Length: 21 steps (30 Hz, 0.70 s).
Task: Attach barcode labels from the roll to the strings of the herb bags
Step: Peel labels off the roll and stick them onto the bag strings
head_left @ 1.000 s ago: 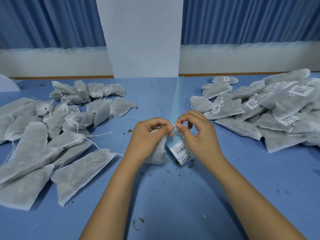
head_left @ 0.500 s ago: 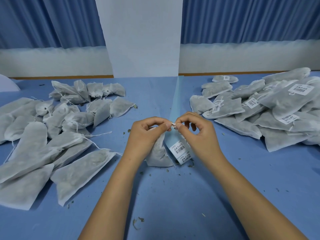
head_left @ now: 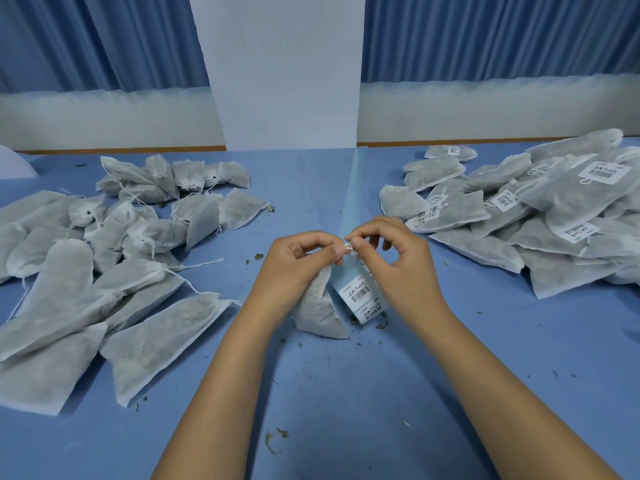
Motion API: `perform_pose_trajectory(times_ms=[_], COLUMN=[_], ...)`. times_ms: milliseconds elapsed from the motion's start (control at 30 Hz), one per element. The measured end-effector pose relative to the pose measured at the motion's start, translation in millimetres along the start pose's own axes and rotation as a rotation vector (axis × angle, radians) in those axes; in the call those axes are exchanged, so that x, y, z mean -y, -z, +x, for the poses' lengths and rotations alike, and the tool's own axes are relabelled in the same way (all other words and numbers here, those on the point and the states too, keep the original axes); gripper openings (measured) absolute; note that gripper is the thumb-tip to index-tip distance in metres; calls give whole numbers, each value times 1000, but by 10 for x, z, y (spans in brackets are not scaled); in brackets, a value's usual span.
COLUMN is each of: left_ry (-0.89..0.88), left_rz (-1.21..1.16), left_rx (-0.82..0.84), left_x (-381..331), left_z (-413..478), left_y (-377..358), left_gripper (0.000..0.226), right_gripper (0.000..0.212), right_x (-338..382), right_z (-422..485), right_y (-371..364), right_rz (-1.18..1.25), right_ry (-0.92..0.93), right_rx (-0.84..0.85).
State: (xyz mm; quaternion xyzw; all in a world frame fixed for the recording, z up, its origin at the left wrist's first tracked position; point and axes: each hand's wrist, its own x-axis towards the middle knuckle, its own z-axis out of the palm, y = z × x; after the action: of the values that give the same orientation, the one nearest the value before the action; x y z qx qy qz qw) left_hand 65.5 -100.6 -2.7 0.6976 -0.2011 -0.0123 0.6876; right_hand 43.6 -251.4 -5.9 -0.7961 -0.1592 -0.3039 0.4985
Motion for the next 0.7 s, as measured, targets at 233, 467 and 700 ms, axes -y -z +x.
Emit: perform_pose_trajectory(times_ms=[233, 467, 700], left_ry=[-23, -25, 28], left_rz=[-8, 23, 135], left_rx=[-66, -82, -2], left_x=[3, -9, 19], left_z=[-1, -6, 0], left_y=[10, 10, 117], left_gripper=[27, 24, 4], right_gripper=[13, 8, 19], right_x=[-68, -70, -70], right_z=[41, 25, 82], right_y=[49, 36, 165], right_rz=[-307, -265, 166], right_ry=[389, 326, -235], right_rx=[-50, -100, -227])
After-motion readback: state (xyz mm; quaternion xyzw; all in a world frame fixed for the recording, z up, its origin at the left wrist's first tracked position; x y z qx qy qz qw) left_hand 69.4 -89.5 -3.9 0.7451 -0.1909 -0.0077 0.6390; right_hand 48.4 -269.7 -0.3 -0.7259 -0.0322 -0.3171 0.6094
